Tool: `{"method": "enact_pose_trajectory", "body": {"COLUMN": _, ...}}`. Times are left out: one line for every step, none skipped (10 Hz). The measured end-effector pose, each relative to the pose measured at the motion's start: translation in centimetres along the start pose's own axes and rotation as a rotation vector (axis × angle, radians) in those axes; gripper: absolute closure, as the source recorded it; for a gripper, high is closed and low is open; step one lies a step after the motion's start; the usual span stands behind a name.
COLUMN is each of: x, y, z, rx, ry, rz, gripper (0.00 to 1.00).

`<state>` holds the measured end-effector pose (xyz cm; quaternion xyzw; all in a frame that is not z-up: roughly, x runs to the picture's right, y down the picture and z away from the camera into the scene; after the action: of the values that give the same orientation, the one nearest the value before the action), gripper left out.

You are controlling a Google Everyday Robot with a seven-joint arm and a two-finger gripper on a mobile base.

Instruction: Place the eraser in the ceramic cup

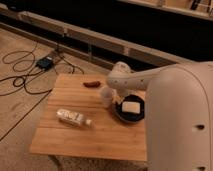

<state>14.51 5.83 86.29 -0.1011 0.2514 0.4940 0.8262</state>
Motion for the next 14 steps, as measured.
{"method": "enact_pose_trajectory", "body": {"x": 0.0, "y": 0.0, "z": 0.0, "rx": 0.000, "ry": 0.000, "rz": 0.000, "gripper": 0.20}}
{"method": "enact_pose_trajectory", "body": {"x": 0.0, "y": 0.0, "z": 0.0, "rx": 0.000, "ry": 0.000, "rz": 0.000, "gripper": 0.20}}
{"method": "enact_pose_trajectory", "body": {"x": 0.0, "y": 0.0, "z": 0.0, "rx": 0.000, "ry": 0.000, "rz": 0.000, "gripper": 0.20}}
{"method": "enact_pose_trajectory", "body": {"x": 0.0, "y": 0.0, "z": 0.0, "rx": 0.000, "ry": 0.000, "rz": 0.000, "gripper": 0.20}}
{"method": "enact_pose_trajectory", "body": {"x": 0.0, "y": 0.0, "z": 0.0, "rx": 0.000, "ry": 0.000, "rz": 0.000, "gripper": 0.20}}
{"method": "enact_pose_trajectory", "body": {"x": 0.0, "y": 0.0, "z": 0.0, "rx": 0.000, "ry": 0.000, "rz": 0.000, "gripper": 0.20}}
{"method": "enact_pose_trajectory", "body": {"x": 0.0, "y": 0.0, "z": 0.0, "rx": 0.000, "ry": 0.000, "rz": 0.000, "gripper": 0.20}}
{"method": "enact_pose_trajectory", "body": {"x": 0.0, "y": 0.0, "z": 0.0, "rx": 0.000, "ry": 0.000, "rz": 0.000, "gripper": 0.20}}
{"method": "enact_pose_trajectory", "body": {"x": 0.0, "y": 0.0, "z": 0.0, "rx": 0.000, "ry": 0.000, "rz": 0.000, "gripper": 0.20}}
{"method": "enact_pose_trajectory", "body": {"x": 0.0, "y": 0.0, "z": 0.0, "rx": 0.000, "ry": 0.000, "rz": 0.000, "gripper": 0.20}}
{"method": "enact_pose_trajectory", "body": {"x": 0.0, "y": -0.1, "z": 0.1, "rx": 0.000, "ry": 0.001, "rz": 0.004, "gripper": 0.20}}
{"method": "enact_pose_trajectory", "body": {"x": 0.3, "y": -0.6, "z": 0.5, "rx": 0.004, "ry": 0.008, "rz": 0.021, "gripper": 0.20}}
{"method": "enact_pose_trajectory", "body": {"x": 0.5, "y": -1.0, "z": 0.8, "rx": 0.006, "ry": 0.013, "rz": 0.038, "gripper": 0.20}}
{"method": "enact_pose_trajectory", "body": {"x": 0.7, "y": -1.2, "z": 1.2, "rx": 0.007, "ry": 0.020, "rz": 0.057, "gripper": 0.20}}
